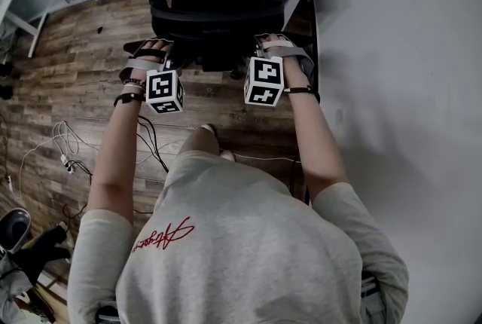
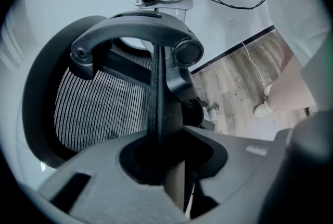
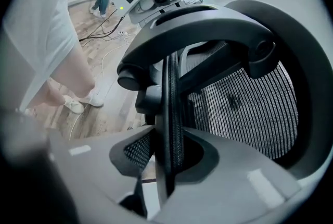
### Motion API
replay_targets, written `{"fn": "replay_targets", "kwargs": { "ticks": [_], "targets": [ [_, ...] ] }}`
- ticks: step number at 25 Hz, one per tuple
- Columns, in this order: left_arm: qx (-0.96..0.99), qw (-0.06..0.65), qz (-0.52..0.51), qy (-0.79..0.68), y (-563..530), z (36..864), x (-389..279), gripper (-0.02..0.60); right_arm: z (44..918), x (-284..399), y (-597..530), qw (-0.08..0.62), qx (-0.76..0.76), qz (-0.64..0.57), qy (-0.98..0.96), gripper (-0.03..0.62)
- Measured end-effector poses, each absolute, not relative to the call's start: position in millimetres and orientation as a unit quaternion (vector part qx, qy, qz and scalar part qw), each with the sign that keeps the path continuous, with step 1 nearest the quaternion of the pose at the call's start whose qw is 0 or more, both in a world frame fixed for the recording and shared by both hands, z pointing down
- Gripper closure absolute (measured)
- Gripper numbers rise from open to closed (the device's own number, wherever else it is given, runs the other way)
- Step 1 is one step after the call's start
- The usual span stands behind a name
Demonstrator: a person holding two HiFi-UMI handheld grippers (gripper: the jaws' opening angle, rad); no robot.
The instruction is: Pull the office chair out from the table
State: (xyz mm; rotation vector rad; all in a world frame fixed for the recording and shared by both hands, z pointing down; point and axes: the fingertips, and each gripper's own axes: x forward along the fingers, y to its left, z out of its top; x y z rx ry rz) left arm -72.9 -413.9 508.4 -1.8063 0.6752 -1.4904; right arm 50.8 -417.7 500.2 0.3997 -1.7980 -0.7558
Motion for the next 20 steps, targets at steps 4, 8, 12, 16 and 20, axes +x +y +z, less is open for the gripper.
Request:
{"fn": "replay_targets", "kwargs": {
  "ticks": [4,8,12,16,20],
  "targets": [
    [-0.696,0.347,-0.573,0.259,-410,509,-79,0.489,501,45,-413,0.545,0.169,-0.318,-0.757,0.493],
    [-0.695,0.351,-0.572,0.257,-404,510,-80,0.489,501,44,-405,0.545,0.173,-0.318,-0.756,0.493],
    [-0.698,0.35,-0.571,0.254,-398,510,-82,0.489,502,42,-399,0.545,0.176,-0.32,-0.755,0.493],
    [-0.698,0.352,-0.57,0.253,-391,510,-84,0.489,502,39,-392,0.545,0.18,-0.32,-0.754,0.493],
    [-0.7,0.353,-0.569,0.249,-383,510,-86,0.489,502,37,-384,0.548,0.182,-0.314,-0.754,0.493]
  ]
}}
